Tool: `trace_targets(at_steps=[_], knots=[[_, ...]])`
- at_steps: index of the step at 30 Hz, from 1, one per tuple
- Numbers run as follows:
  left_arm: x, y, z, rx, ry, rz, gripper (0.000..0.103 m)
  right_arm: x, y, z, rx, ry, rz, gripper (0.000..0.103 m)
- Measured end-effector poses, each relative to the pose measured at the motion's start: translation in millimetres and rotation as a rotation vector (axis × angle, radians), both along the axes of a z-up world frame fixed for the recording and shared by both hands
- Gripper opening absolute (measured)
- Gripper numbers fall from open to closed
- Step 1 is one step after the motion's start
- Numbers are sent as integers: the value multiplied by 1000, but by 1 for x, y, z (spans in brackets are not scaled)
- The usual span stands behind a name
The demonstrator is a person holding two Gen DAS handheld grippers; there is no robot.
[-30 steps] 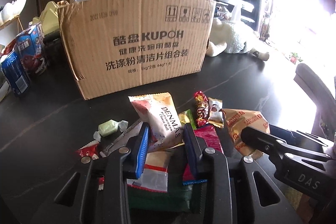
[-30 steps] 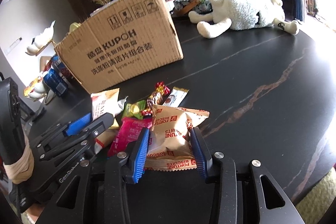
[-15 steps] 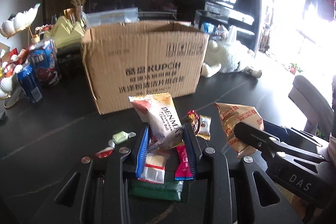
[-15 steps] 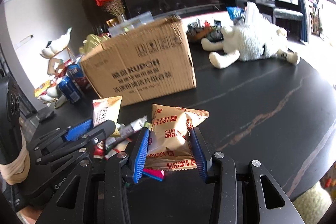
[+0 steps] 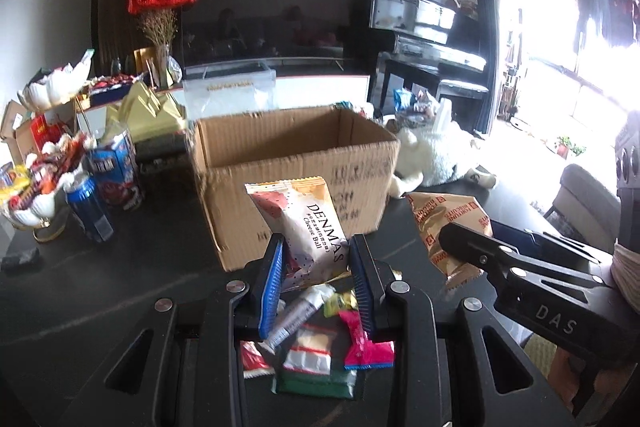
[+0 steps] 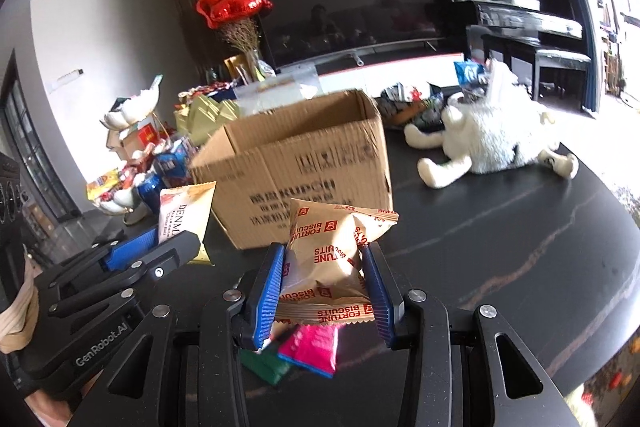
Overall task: Organize snacks
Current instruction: 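Carry both bags over the cardboard box and open both tools to drop them in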
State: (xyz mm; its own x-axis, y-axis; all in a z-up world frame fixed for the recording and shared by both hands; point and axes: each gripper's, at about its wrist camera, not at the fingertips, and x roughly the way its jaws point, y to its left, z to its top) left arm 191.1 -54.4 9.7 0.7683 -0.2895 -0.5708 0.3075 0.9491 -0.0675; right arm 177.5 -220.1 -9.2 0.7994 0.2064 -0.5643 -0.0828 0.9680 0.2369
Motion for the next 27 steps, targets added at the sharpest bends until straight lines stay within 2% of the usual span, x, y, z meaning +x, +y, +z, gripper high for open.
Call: trace_targets(at_steps=[15, 22, 27], knots=[[63, 23, 56, -5, -1, 27, 32, 75, 21, 57, -37, -63, 58, 42], [97, 28, 60, -12, 24, 18, 32, 112, 29, 66, -58, -52, 81, 42], [127, 29, 51, -26, 62, 5, 33, 137, 36, 64, -85, -50, 93, 42]])
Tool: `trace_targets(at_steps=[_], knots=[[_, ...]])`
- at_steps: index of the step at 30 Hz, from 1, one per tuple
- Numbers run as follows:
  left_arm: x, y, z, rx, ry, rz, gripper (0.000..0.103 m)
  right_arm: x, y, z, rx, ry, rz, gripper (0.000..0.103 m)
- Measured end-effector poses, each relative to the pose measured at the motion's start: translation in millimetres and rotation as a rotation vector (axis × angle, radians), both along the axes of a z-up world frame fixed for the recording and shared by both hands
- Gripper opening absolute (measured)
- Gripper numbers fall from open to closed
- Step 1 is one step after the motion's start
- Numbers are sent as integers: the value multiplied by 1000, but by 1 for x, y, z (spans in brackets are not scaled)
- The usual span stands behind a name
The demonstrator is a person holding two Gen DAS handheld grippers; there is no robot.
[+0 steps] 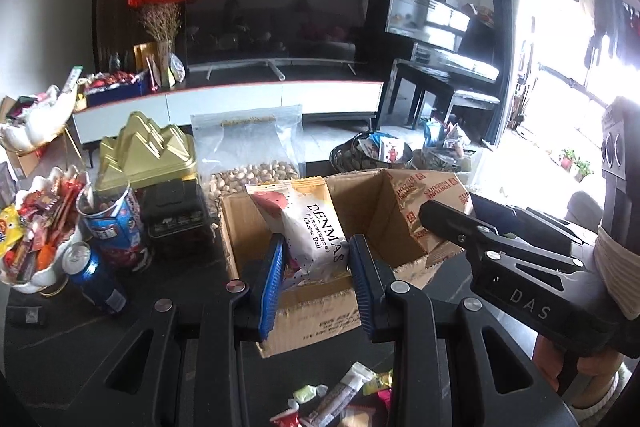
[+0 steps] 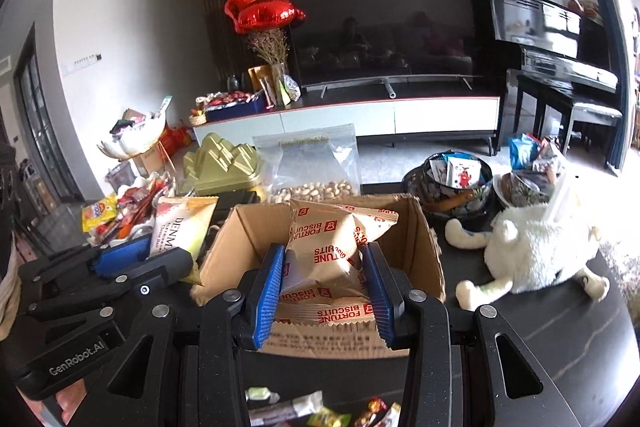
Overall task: Organize snacks
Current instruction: 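Carry both bags over the cardboard box and open both tools to drop them in, then grasp the pink snack bag with the right tool while the left tool grasps the red candy bar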
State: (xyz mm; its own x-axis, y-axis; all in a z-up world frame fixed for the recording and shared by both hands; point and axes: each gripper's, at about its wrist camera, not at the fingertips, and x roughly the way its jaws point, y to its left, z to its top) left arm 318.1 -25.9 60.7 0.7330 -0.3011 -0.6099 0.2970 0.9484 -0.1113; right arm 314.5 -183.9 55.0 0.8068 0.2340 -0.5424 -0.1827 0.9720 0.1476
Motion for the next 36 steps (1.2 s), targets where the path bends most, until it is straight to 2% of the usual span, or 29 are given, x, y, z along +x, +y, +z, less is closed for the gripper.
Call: trace_targets(at_steps=[5, 7, 9, 10, 11, 15, 26, 33, 36], knots=[[22, -2, -11, 32, -4, 32, 33, 24, -2, -11, 0, 23, -3, 42], [28, -3, -14, 45, -17, 50, 37, 33, -4, -17, 16, 35, -3, 42], [32, -3, -17, 58, -23, 57, 52, 40, -6, -23, 18, 44, -20, 47], [34, -3, -18, 60, -23, 60, 55, 43, -6, -25, 21, 48, -23, 54], [34, -2, -19, 63, -24, 60, 55, 44, -7, -28, 24, 53, -27, 59], [27, 2, -19, 65, -27, 83, 57, 41, -7, -32, 20, 55, -38, 59], [-31, 18, -3, 94, -102, 158, 68, -4, -2, -24, 42, 57, -50, 59], [-74, 25, 0, 115, -158, 169, 75, -54, 6, -14, 11, -11, -76, 59], [-94, 28, -3, 127, -198, 183, 76, -75, 8, -11, 5, -49, -95, 66]])
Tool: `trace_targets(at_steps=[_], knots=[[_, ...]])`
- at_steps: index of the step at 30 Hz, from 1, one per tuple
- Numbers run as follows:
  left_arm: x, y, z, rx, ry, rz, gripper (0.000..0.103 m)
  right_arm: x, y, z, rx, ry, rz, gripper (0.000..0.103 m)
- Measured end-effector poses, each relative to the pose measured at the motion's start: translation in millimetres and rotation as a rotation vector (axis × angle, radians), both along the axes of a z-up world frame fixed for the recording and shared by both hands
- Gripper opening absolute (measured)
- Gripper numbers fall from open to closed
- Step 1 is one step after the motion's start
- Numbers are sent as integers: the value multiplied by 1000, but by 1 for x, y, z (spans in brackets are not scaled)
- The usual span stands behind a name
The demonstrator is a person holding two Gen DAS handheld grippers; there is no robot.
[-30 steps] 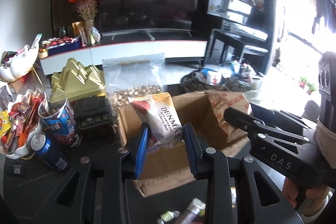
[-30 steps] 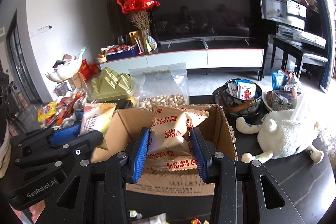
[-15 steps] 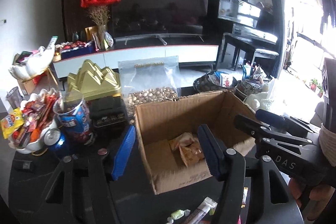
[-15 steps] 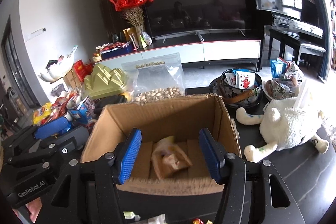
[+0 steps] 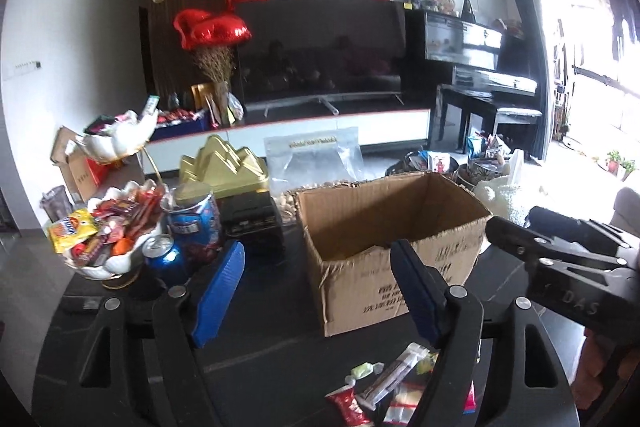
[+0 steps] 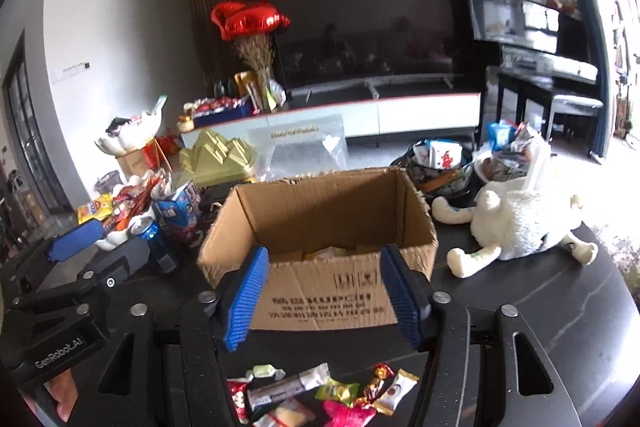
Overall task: Organize snacks
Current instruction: 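Grasp the pink snack bag with the right tool while the left tool grasps the red candy bar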
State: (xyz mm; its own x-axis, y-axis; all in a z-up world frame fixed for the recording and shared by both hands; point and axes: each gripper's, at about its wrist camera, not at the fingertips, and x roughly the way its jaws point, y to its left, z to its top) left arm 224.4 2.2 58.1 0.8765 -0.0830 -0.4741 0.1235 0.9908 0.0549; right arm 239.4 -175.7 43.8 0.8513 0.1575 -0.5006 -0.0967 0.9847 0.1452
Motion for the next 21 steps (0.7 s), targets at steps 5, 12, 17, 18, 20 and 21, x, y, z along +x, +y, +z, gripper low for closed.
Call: trace_targets(at_steps=[5, 12, 17, 18, 20, 21], knots=[[-19, 3, -7, -17, 15, -13, 76, -22, 3, -2, 14, -10, -2, 67], [-39, 6, -25, -46, 70, -27, 76, -38, 4, -23, 56, 62, 17, 67], [-44, 7, -44, -39, 116, -7, 76, -45, 5, -45, 59, 108, 12, 67], [-44, 7, -49, -44, 132, -7, 76, -46, 6, -48, 53, 115, 8, 67], [-44, 9, -56, -45, 148, -5, 76, -47, 5, -56, 48, 133, -5, 67], [-46, 8, -60, -39, 153, -1, 76, -48, 4, -61, 47, 146, -12, 67]])
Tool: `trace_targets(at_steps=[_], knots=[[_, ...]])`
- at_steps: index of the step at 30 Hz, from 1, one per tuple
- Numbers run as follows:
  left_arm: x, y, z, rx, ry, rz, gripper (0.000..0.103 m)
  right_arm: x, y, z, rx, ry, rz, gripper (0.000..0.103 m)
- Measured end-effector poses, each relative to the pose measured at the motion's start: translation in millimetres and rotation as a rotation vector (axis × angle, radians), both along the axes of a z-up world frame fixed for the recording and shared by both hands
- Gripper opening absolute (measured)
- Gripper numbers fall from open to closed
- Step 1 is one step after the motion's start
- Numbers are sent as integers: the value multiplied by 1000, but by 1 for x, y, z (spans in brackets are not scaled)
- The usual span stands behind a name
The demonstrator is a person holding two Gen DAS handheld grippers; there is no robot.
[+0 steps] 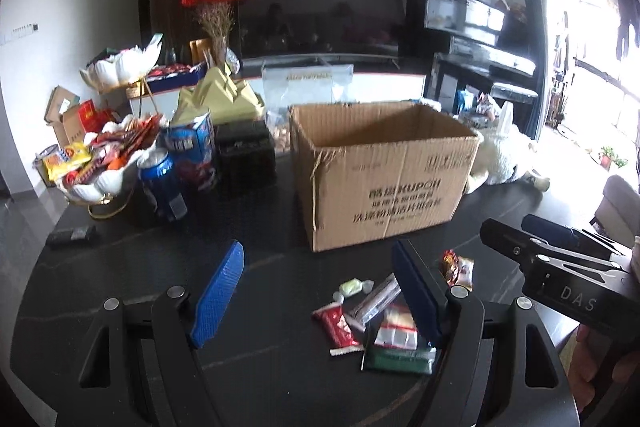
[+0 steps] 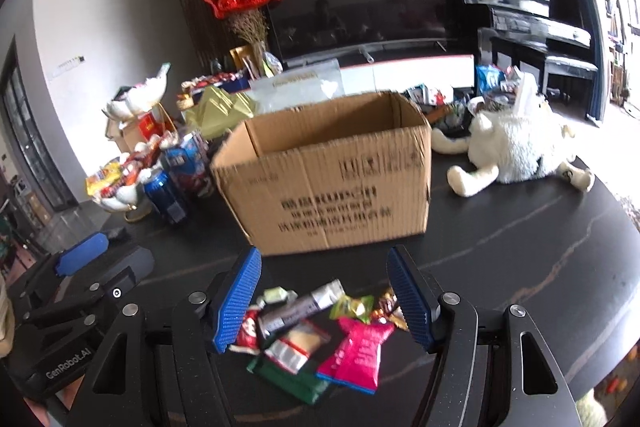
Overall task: Organize snacks
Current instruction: 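Grasp the pink snack bag with the right tool while the left tool grasps the red candy bar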
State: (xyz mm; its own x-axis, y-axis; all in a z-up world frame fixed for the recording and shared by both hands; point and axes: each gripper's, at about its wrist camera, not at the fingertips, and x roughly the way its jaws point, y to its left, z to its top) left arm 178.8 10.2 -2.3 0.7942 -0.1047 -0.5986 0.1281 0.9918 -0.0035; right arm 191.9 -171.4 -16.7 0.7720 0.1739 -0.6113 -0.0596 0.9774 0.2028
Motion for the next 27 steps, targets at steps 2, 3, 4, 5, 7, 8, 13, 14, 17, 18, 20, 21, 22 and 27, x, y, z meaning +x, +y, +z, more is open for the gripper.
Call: trace_targets(at_steps=[2, 3, 4, 5, 7, 8, 13, 14, 17, 18, 20, 21, 22, 27], knots=[[-2, -2, -8, 13, 14, 1, 76, 0, -1, -10, 1, 29, 0, 67], [-2, -3, -12, 16, 27, 0, 76, 0, -2, -16, 4, 49, -2, 67], [-2, -2, -15, 13, 36, -2, 76, 0, -3, -20, 7, 63, -3, 67], [-2, -2, -20, 11, 51, -5, 76, 0, -4, -26, 11, 82, -6, 67], [-2, -4, -29, 16, 76, -6, 76, 1, -5, -35, 13, 111, -13, 67], [-1, -4, -34, 15, 93, -4, 76, 2, -5, -40, 15, 125, -11, 67], [10, -3, -57, -22, 183, -16, 75, 7, -4, -60, 10, 182, -8, 67], [12, -3, -61, -28, 198, -16, 74, 8, -4, -64, 11, 196, -6, 67], [17, -5, -72, -32, 230, -18, 73, 12, -5, -75, 15, 231, -9, 67], [18, -5, -76, -35, 242, -19, 72, 13, -5, -78, 19, 241, -7, 67], [21, -6, -83, -42, 266, -23, 70, 16, -6, -85, 27, 268, -4, 67], [23, -7, -87, -45, 279, -26, 70, 17, -6, -88, 33, 277, -1, 67], [24, -8, -89, -47, 287, -28, 69, 18, -6, -91, 39, 286, 0, 67], [32, -10, -105, -49, 333, -27, 62, 24, -10, -108, 63, 343, -5, 67]])
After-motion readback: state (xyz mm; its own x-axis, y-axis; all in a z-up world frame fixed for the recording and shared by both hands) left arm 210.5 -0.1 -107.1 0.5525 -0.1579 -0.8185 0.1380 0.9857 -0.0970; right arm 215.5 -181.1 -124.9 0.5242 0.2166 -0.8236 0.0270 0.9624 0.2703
